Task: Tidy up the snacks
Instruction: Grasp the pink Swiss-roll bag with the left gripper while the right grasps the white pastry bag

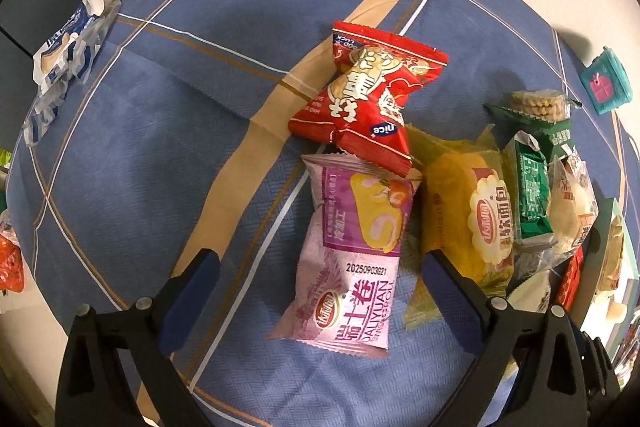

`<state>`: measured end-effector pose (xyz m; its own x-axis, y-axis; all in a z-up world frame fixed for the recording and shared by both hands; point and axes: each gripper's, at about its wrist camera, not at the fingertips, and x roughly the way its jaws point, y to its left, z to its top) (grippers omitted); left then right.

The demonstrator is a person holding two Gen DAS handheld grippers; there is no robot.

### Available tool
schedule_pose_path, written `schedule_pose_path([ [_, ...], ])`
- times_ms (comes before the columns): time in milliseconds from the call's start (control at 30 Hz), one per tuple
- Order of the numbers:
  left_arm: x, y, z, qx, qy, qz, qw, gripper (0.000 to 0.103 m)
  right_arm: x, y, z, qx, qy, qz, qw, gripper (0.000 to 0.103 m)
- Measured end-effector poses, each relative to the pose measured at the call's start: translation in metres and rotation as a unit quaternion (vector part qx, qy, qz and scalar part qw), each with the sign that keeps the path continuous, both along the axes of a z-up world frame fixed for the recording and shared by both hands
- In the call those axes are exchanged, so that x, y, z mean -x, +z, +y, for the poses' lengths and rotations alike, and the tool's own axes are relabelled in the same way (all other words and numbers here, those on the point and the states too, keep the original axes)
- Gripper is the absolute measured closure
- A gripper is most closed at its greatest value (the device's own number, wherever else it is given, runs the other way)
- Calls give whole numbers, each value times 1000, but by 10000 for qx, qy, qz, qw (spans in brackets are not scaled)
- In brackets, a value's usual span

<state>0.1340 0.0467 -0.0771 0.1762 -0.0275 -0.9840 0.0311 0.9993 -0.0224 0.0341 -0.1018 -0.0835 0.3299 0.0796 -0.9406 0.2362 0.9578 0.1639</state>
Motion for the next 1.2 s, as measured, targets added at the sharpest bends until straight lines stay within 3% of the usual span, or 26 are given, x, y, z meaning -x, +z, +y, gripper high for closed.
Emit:
schedule_pose_path([
  [133,2,1,-5,58,-5,21,10000,9,0,1,-2,-472,-136,54,9988,35],
  [200,3,0,-5,88,-14,26,10000,19,-1,3,-3,-654,-173,37,9977,35],
  [300,4,1,-5,114,-20,42,9999,23,-4,6,-3,-527,-128,23,9985,35],
  [433,3,-1,-3,125,-20,65,9999,23,-8,4,15,302,214,125,9992,35],
  [633,4,-6,1,123,-1,89,9999,23,-11,-16,18,218,301,308,9988,34],
  [1033,5,-18,5,63,15,135,9999,23,-3,-15,-7,-247,69,131,9996,25],
  [1200,5,-22,7,11,18,140,9999,23,0,-16,3,120,371,221,9990,25],
])
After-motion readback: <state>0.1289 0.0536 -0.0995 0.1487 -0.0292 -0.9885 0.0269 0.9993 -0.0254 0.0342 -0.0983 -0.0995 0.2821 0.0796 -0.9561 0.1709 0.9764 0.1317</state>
